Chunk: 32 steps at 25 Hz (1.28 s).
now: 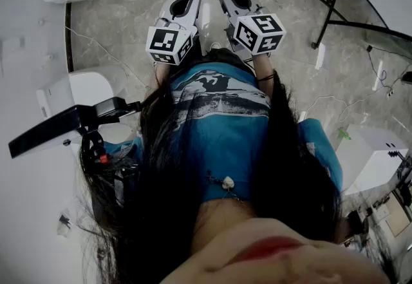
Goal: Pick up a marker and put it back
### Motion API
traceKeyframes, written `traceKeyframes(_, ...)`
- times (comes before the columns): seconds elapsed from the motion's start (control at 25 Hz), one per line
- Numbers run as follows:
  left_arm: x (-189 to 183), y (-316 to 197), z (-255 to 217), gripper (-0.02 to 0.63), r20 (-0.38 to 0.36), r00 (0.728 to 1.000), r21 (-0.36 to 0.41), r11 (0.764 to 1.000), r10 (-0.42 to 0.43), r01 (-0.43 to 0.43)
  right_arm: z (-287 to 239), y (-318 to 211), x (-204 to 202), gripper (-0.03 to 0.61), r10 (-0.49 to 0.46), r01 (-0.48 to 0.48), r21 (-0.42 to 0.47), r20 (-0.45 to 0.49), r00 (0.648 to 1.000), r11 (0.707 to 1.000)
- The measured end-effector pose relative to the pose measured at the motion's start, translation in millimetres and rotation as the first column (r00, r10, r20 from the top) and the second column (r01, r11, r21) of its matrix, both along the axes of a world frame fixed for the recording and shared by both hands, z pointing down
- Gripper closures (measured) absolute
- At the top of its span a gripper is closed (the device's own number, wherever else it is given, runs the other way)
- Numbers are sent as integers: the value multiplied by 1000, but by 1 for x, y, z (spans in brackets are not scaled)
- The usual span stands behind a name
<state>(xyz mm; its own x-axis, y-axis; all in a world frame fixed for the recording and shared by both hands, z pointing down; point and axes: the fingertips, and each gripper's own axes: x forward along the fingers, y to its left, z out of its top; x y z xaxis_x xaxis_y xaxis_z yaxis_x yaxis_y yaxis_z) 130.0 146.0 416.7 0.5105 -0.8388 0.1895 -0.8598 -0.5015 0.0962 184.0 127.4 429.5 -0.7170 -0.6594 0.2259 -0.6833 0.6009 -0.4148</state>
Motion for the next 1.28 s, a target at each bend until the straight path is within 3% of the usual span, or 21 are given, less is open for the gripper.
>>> traceKeyframes(0.16, -6, -15, -4, 612, -8, 1000, 7, 1000, -7, 7, -2, -11, -4, 566, -4, 4, 2, -9, 1000, 1000)
traceKeyframes(0.36, -79, -96, 6, 612, -24, 1000, -4, 1000, 8, -8, 6, -88, -76, 566, 7, -7, -6, -34, 999, 1000)
traceKeyframes(0.56, -109, -143, -12, 612, -22, 999, 17, 1000, 24, -24, -7, -134, -99, 566, 37, -37, 0, -28, 999, 999)
traceKeyframes(0.88, -223, -267, -13, 612, -47, 998, 20, 999, 41, -40, -3, -259, -187, 566, 109, -109, 7, -85, 990, 994)
traceKeyframes(1.12, -229, -290, -22, 612, -79, 995, 26, 998, 52, -50, -16, -276, -179, 566, 146, -144, 31, -113, 983, 989)
traceKeyframes(1.28, -236, -304, -2, 612, -100, 992, -7, 997, 80, -81, -9, -298, -190, 566, 156, -151, 43, -154, 976, 988)
